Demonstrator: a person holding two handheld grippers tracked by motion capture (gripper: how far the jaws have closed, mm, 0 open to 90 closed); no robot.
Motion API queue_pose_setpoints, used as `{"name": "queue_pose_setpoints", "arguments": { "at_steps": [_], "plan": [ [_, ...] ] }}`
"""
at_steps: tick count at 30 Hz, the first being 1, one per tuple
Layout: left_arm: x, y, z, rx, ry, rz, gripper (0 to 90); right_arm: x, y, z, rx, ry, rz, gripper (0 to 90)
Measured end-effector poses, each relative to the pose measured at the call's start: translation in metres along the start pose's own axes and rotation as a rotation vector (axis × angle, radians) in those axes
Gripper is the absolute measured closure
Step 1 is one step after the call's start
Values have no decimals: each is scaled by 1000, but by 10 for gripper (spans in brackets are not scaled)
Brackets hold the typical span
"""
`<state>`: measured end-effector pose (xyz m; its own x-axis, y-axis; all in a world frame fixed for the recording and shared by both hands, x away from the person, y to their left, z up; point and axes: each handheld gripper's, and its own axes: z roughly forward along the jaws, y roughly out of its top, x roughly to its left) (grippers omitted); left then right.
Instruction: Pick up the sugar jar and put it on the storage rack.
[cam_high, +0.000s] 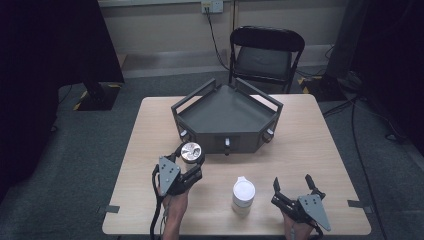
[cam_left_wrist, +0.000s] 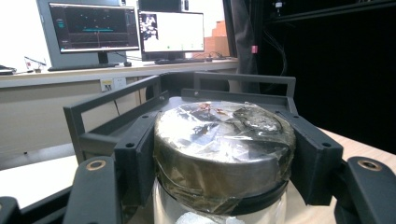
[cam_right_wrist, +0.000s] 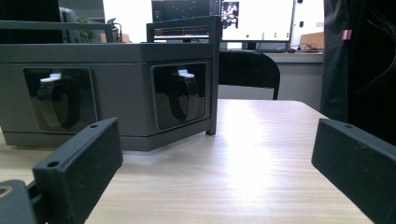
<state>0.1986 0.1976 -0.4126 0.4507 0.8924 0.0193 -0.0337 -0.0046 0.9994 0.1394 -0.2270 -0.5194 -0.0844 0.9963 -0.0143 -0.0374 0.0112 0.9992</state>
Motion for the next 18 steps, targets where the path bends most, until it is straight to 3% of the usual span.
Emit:
{"name": "queue_pose_setpoints", "arguments": {
  "at_steps": [6, 18],
  "plan": [
    [-9, 13, 17, 8, 38, 21, 348, 0, 0, 0, 0, -1, 0, 6],
    [-14, 31, 40, 4, 81, -6, 348, 0, 0, 0, 0, -1, 0, 6]
  ]
}}
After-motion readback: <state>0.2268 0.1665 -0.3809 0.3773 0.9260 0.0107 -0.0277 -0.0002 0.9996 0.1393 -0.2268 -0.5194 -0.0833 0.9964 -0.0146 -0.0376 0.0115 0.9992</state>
